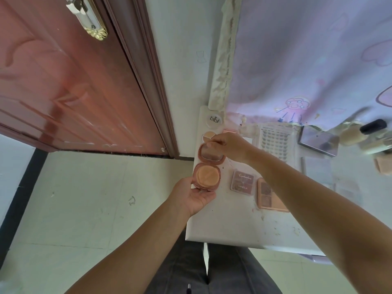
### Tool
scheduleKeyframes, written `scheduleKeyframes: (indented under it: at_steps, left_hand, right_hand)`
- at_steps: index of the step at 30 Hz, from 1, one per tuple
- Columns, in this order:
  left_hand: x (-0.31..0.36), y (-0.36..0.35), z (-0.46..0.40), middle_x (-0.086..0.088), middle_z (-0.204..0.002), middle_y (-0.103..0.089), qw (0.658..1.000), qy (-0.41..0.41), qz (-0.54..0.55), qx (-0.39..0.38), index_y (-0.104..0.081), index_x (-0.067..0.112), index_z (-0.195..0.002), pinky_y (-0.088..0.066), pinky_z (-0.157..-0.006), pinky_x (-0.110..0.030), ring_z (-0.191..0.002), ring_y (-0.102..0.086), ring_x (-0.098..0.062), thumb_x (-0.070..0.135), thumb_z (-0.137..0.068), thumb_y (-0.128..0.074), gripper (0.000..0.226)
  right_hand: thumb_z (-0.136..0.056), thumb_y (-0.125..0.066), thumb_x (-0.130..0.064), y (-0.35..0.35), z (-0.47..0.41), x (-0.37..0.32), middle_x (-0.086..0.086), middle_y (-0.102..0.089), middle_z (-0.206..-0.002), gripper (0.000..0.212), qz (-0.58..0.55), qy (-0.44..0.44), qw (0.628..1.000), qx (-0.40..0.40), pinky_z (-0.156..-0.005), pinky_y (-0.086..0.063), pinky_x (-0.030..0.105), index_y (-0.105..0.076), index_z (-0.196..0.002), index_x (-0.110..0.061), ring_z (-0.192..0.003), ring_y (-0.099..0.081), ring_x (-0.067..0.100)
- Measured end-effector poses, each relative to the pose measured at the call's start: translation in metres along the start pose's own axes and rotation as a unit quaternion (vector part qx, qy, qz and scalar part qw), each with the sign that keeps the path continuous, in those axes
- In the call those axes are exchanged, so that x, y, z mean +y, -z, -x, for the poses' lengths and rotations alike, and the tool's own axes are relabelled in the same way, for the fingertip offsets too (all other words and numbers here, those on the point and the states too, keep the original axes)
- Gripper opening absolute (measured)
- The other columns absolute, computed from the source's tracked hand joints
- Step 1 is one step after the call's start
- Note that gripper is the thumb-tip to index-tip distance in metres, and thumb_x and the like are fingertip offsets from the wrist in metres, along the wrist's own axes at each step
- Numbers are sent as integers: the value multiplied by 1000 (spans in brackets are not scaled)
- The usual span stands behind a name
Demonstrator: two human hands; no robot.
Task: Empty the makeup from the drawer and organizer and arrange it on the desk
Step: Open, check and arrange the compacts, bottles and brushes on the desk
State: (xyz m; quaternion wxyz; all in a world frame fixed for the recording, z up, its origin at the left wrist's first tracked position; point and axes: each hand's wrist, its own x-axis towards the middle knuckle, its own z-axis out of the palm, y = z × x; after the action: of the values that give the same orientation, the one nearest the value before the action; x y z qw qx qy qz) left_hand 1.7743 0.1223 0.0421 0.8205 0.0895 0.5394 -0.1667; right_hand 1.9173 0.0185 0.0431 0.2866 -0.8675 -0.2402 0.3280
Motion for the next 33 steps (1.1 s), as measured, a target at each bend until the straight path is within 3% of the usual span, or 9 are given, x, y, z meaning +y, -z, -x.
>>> scheduleKeyframes:
  at_steps: [2,5,7,10,14,17,23,28,33]
  left_hand:
    - [-1,-2,2,-26,-134,-47,1000,-2,-12,6,-40,-9,-130,-38,-105,-45,-122,-50,-37,2,-88,-39,44]
    - [-3,-1,4,-29,-137,-42,999,-11,-45,15,-33,-11,-135,-38,-102,-46,-126,-44,-39,6,-91,-40,48]
    - [-8,1,4,-34,-139,-36,997,-14,-76,31,-24,-13,-138,-35,-105,-48,-129,-39,-44,8,-93,-43,53]
    - [-26,3,3,-36,-135,-37,994,-7,-98,41,-26,-13,-136,-36,-104,-49,-126,-40,-45,8,-95,-44,50]
    - [-59,2,-6,-31,-119,-50,993,5,-117,31,-40,-11,-130,-41,-93,-47,-105,-52,-41,10,-95,-43,40]
    - [-74,-4,-10,-30,-118,-54,993,5,-117,-5,-45,-7,-128,-41,-99,-45,-108,-54,-40,24,-98,-44,43]
    - [-86,-18,-2,-20,-130,-56,969,-13,-145,-200,-54,8,-129,-44,-101,-44,-119,-54,-31,48,-91,-48,56]
    - [-97,-27,-2,-19,-111,-64,966,-29,-138,-218,-57,7,-122,-47,-98,-45,-101,-64,-30,45,-83,-54,54]
    - [-102,-31,-3,-21,-114,-62,965,-45,-138,-219,-56,8,-125,-46,-98,-46,-106,-61,-31,45,-84,-53,56]
  right_hand:
    - [-93,-54,-30,5,6,-2,11,-65,-98,30,-3,-5,1000,14,-84,-47,29,-67,-104,-5,-90,-61,22]
    - [-93,-54,-30,17,34,8,2,-64,-108,31,21,-20,998,49,-87,-47,19,-62,-117,-11,-99,-60,16]
    - [-93,-52,-33,15,60,26,1,-60,-117,32,120,-25,992,27,-94,-46,32,-58,-119,-16,-108,-58,19]
    - [-91,-50,-45,-13,92,53,0,-43,-135,46,320,5,947,-14,-102,-34,34,-46,-128,-19,-125,-43,22]
    - [-90,-52,-44,-36,100,68,8,-37,-140,55,390,54,919,20,-101,-30,38,-39,-132,-12,-125,-39,29]
    - [-89,-51,-42,-32,101,65,6,-43,-135,47,334,81,938,42,-99,-31,36,-45,-126,-14,-120,-42,26]
    - [-81,-65,-43,2,134,46,-6,-49,-124,46,101,122,987,40,-91,-38,25,-49,-118,-21,-109,-45,13]
    - [-80,-69,-38,26,137,50,-4,-54,-116,36,80,125,989,-11,-92,-38,25,-52,-107,-22,-107,-47,13]
    - [-78,-70,-39,34,134,50,1,-57,-109,35,100,124,987,-32,-90,-42,33,-54,-101,-17,-100,-51,18]
